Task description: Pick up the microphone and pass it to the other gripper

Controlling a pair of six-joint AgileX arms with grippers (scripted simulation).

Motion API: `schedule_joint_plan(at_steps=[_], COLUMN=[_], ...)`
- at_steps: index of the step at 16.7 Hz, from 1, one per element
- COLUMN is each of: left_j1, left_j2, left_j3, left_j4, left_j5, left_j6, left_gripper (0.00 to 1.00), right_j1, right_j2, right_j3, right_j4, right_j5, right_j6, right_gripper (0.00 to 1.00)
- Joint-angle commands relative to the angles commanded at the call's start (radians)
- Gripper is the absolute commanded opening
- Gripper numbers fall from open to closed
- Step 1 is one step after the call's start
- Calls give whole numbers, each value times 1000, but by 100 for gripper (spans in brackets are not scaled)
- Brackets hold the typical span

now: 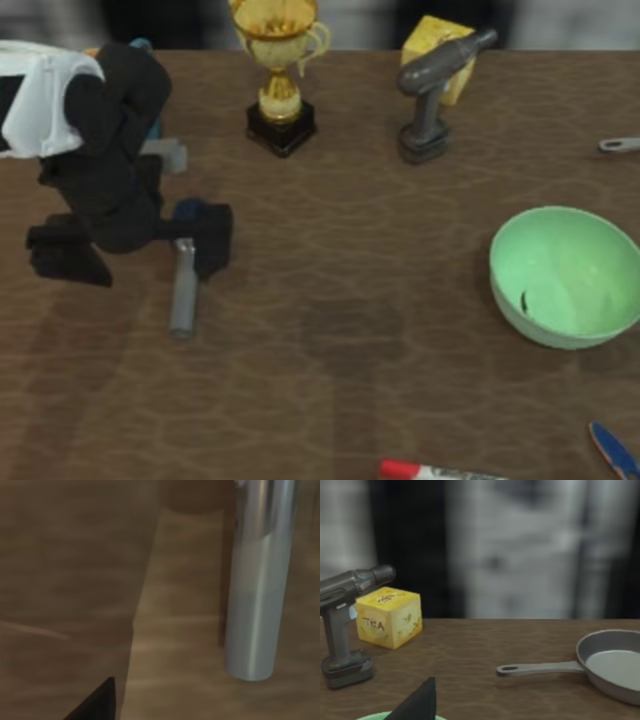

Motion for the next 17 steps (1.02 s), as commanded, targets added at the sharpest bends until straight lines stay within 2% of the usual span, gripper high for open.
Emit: schedule_joint_plan(at_steps=[7,12,17], left_j1=[-15,-16,-16], left_j2=[184,204,204], left_j3=[-97,-107,-107], left_j4=[291,315,315], left_j5=[0,0,0], left_j6=[-11,-13,-13], left_gripper=[100,100,62], right_j1=[0,0,0], right_j2=[0,0,0], right_j3=[0,0,0], right_j4=[0,0,0], right_j5=[0,0,0], right_j6=[0,0,0], right_gripper=[100,100,100])
